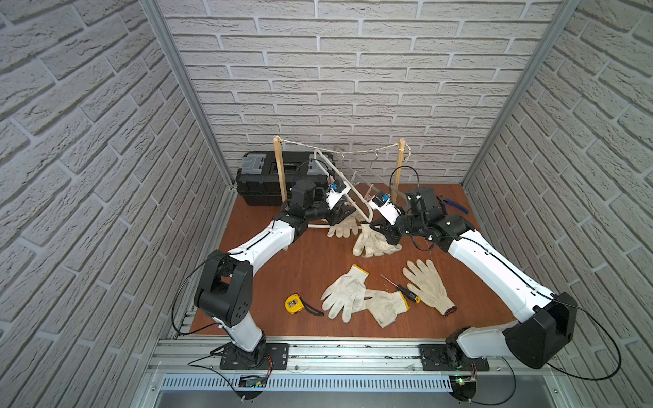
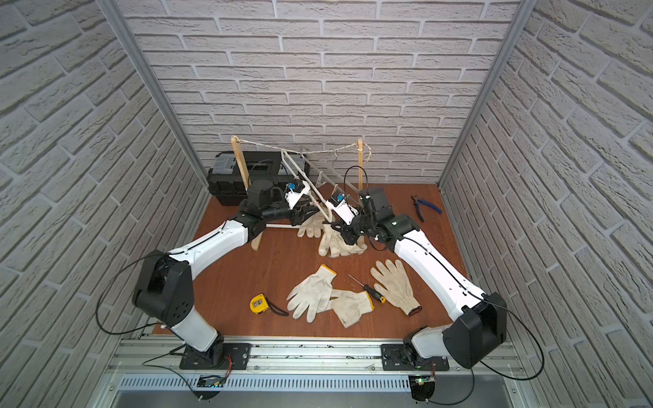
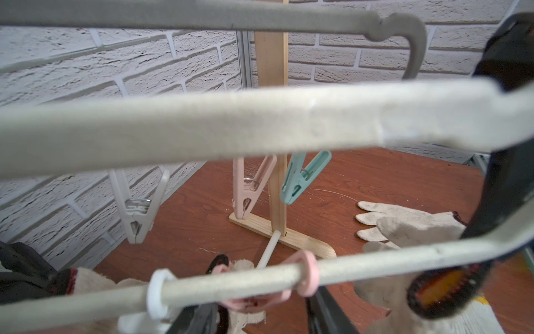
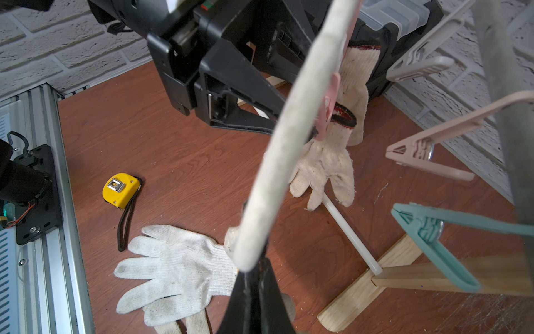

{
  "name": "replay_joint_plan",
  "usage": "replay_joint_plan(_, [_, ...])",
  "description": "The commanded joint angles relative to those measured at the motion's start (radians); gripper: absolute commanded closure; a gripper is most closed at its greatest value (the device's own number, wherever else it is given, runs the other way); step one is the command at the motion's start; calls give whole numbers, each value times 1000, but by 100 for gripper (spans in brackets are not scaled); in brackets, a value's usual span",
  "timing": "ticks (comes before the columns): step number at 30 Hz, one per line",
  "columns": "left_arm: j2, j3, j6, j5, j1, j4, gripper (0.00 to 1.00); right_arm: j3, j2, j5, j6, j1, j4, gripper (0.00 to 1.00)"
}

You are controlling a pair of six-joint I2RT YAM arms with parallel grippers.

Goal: Clip the gloves onto a hanger to dry
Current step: Open the clamp at the hanger.

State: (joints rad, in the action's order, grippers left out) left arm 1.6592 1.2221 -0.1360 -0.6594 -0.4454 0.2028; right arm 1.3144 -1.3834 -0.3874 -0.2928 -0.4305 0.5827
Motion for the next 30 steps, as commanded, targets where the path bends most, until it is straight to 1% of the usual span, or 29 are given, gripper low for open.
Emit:
replay_joint_plan(1, [15, 27, 4, 18, 5, 65, 53, 32, 7, 13, -15, -13, 7, 98])
replay_joint_plan(15, [41, 39, 4, 18, -7, 81, 51, 49, -5, 42, -24, -42, 26, 98])
replay_joint_plan(16, [42, 40, 4, 15, -7, 82, 52, 47, -6, 45, -25, -42, 26, 98])
replay_joint_plan(22, [32, 33, 6, 12, -6, 82, 69, 44, -8, 60, -29, -43, 28, 98])
replay_joint_plan(25, [21, 28, 2, 6, -2, 65, 72, 40, -10, 84, -35, -42, 29, 98])
replay_joint_plan(28, [7, 24, -2, -10, 1, 38, 75, 37, -18, 148, -40, -41, 34, 98])
replay_joint_plan(30, [-1, 23, -4, -29, 3, 17, 76, 33, -26, 162, -55, -36, 30, 98])
